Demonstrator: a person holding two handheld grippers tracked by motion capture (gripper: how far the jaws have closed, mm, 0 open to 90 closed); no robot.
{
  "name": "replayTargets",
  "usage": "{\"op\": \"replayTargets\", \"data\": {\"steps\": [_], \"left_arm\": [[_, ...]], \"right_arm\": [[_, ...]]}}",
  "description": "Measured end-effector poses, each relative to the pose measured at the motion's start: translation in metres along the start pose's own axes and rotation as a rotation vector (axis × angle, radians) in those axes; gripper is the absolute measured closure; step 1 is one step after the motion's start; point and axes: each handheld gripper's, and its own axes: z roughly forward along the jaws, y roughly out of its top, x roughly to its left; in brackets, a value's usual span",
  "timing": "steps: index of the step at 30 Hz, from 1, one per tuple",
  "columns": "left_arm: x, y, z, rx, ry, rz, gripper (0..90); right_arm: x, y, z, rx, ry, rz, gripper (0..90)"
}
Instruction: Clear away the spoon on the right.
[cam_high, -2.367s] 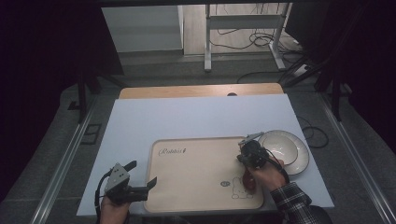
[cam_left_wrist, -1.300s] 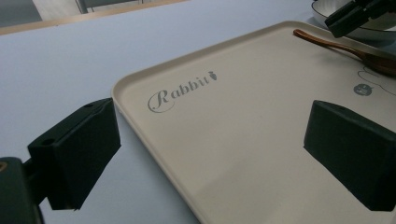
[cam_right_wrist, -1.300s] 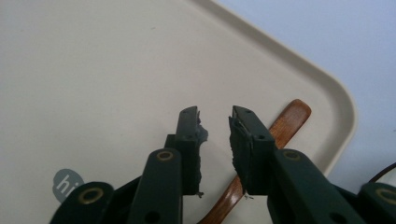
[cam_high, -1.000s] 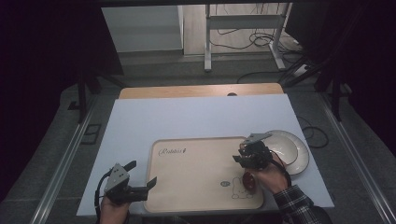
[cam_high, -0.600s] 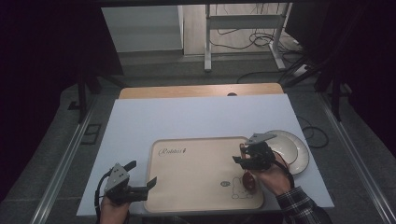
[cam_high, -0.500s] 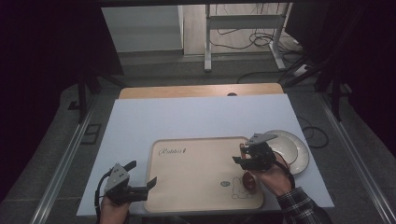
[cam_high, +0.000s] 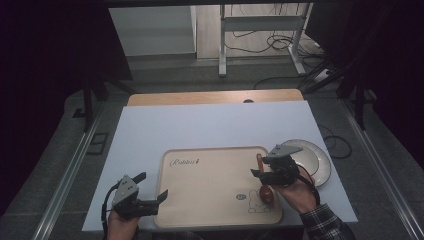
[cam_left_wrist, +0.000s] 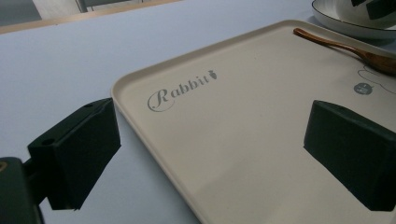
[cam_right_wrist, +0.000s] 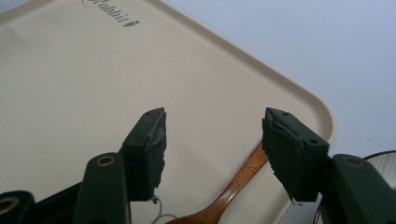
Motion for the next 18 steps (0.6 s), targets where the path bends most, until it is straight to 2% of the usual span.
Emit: {"op": "replayTargets", "data": {"steps": [18], "left_arm": [[0.0,0.0,0.0,0.002,-0.001,0.0,3.1]], "right_arm": [[0.004,-0.01,-0.019,-0.058,-0.036,-0.019,26.7]]}}
